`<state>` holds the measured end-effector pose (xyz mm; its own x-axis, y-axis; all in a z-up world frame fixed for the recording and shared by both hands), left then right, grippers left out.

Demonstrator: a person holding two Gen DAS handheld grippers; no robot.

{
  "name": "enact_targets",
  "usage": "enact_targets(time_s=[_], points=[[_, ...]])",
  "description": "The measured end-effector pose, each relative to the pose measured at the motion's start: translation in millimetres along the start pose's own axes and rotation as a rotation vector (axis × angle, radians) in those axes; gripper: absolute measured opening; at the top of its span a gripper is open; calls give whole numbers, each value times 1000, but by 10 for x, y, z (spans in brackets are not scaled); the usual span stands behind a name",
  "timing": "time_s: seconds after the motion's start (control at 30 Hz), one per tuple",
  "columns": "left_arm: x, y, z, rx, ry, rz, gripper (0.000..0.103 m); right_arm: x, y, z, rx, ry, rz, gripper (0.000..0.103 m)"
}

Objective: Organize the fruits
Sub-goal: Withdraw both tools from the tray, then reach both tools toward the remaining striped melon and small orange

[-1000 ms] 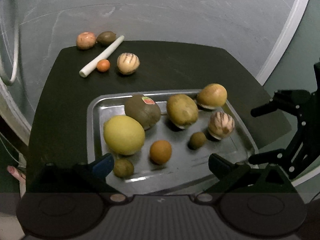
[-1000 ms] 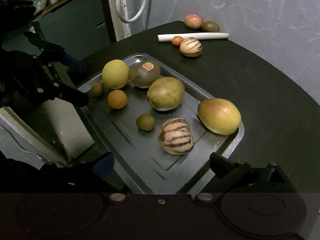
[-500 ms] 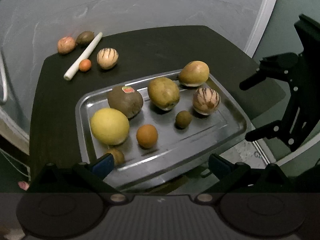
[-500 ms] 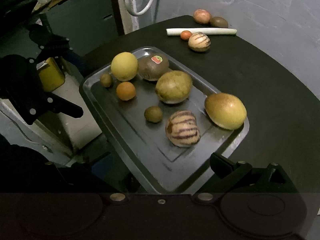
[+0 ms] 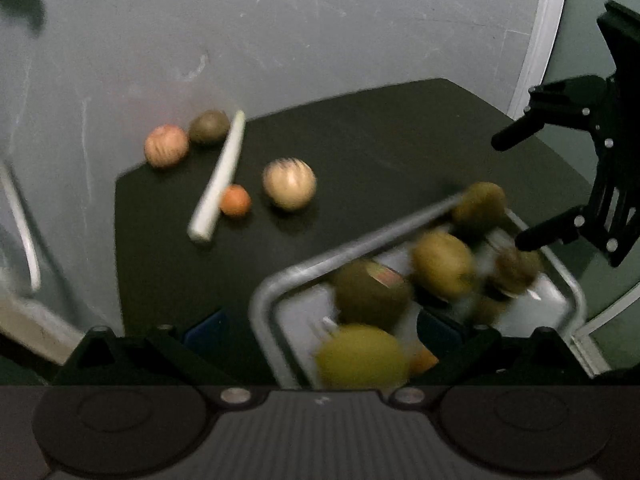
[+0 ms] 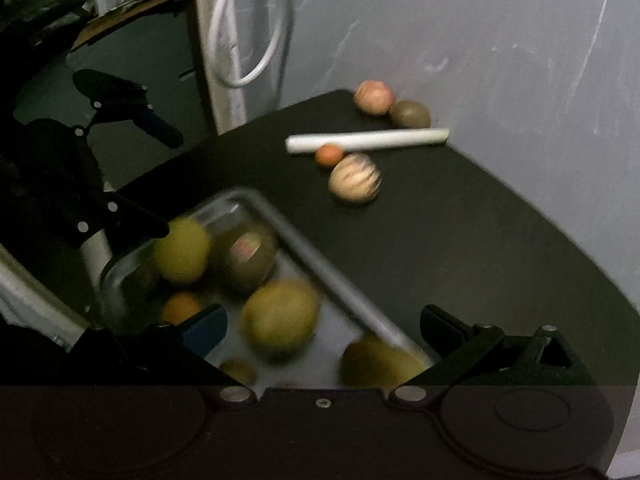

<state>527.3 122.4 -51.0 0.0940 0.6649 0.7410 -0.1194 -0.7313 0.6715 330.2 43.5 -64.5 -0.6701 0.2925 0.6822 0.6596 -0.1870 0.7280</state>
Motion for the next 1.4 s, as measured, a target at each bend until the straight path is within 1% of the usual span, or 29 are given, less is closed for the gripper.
enact_targets(time_s=[0.2,0.33,0.43,0.53,0.7,0.77,0.83,0.9,0.93,1.03,1.1,1.17,1.23,1.4], points=[[-380,349,452,-191,-19,-37,102,-497,404,-214,35,-31,-8,102],[-694,497,585,-330,-61,-50,102,-847,577,-222,94,-26,5,102],[-935,522,628,-433,-104,-43,102,-1120,656,-179,150,-8,23,102],[-1073,508,648,-490,-148,-42,100,-1344,671,-115,213,2,43,101],[-1213,444,598,-602,-228,-39,90,-1599,625,-26,312,13,73,94],[-1235,428,576,-651,-259,-39,87,-1660,615,-25,339,21,81,94],[-1262,422,568,-676,-286,-31,84,-1690,613,-26,354,27,90,92],[-1289,408,569,-684,-311,-17,81,-1719,613,-38,365,34,100,87],[-1314,408,576,-688,-322,-10,80,-1731,615,-44,371,36,104,87],[-1361,393,595,-703,-329,4,76,-1767,617,-55,386,41,116,84],[-1436,414,632,-698,-332,20,69,-1800,626,-66,387,47,123,81],[-1487,408,656,-687,-332,40,64,-1822,629,-61,386,53,125,79],[-1506,425,670,-680,-340,35,64,-1844,636,-51,387,60,127,76],[-1524,443,676,-681,-346,38,58,-1915,643,-30,402,70,134,64]])
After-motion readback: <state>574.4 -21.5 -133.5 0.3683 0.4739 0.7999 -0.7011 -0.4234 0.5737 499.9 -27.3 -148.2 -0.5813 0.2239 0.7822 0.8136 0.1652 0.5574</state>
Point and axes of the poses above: each gripper's, at about its wrist camera, not at the fingertips, and x roughly against the way its jaws point, z to its left, y to its top, the point moved 6 cm from there along -x, roughly the way its jaws point, and after that the axes turned 11 degrees about -z, right-handed, at the moved point
